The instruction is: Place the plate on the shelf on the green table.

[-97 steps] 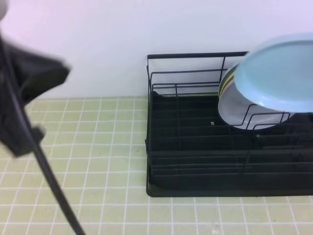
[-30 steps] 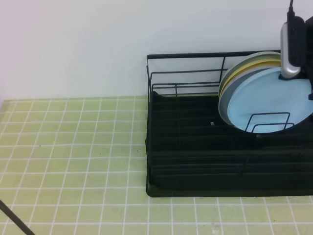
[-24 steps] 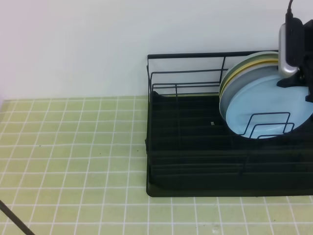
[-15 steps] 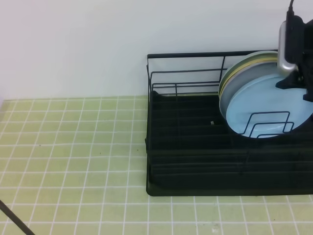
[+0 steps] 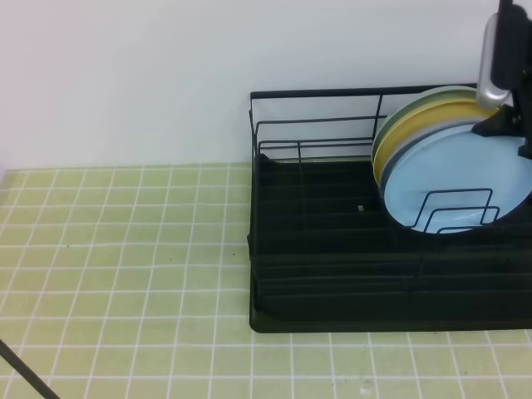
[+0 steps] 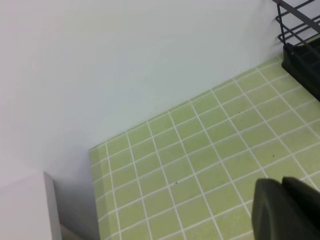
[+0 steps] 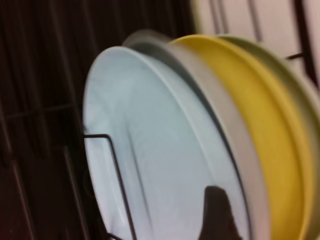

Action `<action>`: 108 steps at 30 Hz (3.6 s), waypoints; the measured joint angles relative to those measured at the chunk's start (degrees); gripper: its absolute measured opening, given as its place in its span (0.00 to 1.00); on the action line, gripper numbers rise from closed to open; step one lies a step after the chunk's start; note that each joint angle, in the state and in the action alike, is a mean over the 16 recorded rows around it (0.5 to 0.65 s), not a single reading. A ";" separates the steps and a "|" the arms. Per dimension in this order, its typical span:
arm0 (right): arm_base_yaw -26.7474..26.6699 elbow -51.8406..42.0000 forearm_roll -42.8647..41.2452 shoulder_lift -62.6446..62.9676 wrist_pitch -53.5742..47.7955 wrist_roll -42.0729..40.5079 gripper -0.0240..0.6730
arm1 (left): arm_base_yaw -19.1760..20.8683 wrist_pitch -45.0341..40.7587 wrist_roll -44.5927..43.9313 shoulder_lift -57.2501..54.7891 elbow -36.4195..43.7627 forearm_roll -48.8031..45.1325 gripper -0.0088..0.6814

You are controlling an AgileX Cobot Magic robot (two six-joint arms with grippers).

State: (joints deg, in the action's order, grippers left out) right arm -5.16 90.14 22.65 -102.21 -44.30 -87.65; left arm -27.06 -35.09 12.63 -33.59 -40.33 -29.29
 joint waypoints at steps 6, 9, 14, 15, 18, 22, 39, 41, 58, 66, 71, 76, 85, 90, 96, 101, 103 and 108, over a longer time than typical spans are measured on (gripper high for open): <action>0.00 0.04 0.24 0.78 2.28 0.24 0.65 | 0.01 0.00 0.00 -0.02 0.00 0.00 0.01; 0.00 0.05 0.40 0.90 3.82 0.24 0.65 | 0.01 0.00 0.00 -0.02 0.00 0.00 0.01; 0.00 0.05 1.43 0.93 6.20 0.24 0.65 | 0.02 -0.01 0.00 -0.05 0.00 0.00 0.01; 0.00 0.05 1.78 0.96 6.58 0.24 0.65 | 0.02 -0.03 0.00 -0.05 0.00 0.00 0.01; 0.00 0.05 2.85 1.24 6.95 0.24 0.65 | 0.02 -0.18 0.00 -0.05 0.00 0.01 0.01; 0.00 0.05 4.01 2.09 4.20 0.24 0.65 | 0.02 -0.43 0.00 -0.05 0.00 0.04 0.01; 0.00 -0.11 2.16 5.58 -15.54 0.38 0.65 | 0.01 -1.14 0.90 -0.04 0.00 0.12 0.01; 0.00 -0.42 1.99 5.58 -16.42 0.61 0.65 | 0.01 -1.15 1.06 -0.02 0.00 0.11 0.01; -0.32 -5.14 -1.51 4.18 -6.29 3.50 0.64 | 0.00 -0.81 1.24 0.00 0.00 -1.86 0.01; -1.36 -5.44 -1.88 2.41 4.10 3.29 0.63 | 0.01 -0.81 1.27 -0.05 0.00 -2.35 0.01; -1.95 -5.49 -1.62 1.61 8.54 3.56 0.63 | 0.02 -0.81 1.29 -0.07 0.00 -2.35 0.01; -2.15 -5.52 -1.17 1.18 9.50 4.03 0.68 | 0.02 -0.81 1.32 -0.07 0.00 -2.35 0.01; -2.15 -5.54 -0.58 1.05 7.77 4.86 0.76 | 0.00 -0.81 1.35 0.00 0.00 -2.35 0.01; -2.15 -5.54 -0.53 1.27 7.02 4.97 0.78 | 0.00 -0.81 1.36 0.00 0.00 -2.35 0.01; -2.15 -5.54 -0.50 3.04 6.67 4.99 0.78 | 0.00 -0.85 1.38 0.00 0.00 -2.38 0.01; -2.15 -5.54 0.42 5.98 4.43 6.41 0.76 | 0.00 -0.88 1.65 0.00 0.00 -2.68 0.01; -2.15 -5.54 1.01 7.51 3.50 8.69 0.74 | 0.00 -0.75 1.98 0.04 0.01 -2.82 0.01; -2.17 -5.58 3.24 11.86 1.15 18.05 0.56 | 0.00 1.02 3.04 1.14 0.35 -3.18 0.01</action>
State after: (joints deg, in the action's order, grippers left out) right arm -7.33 84.56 25.89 -90.36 -43.15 -69.60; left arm -27.06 -34.07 15.67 -32.46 -39.98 -32.47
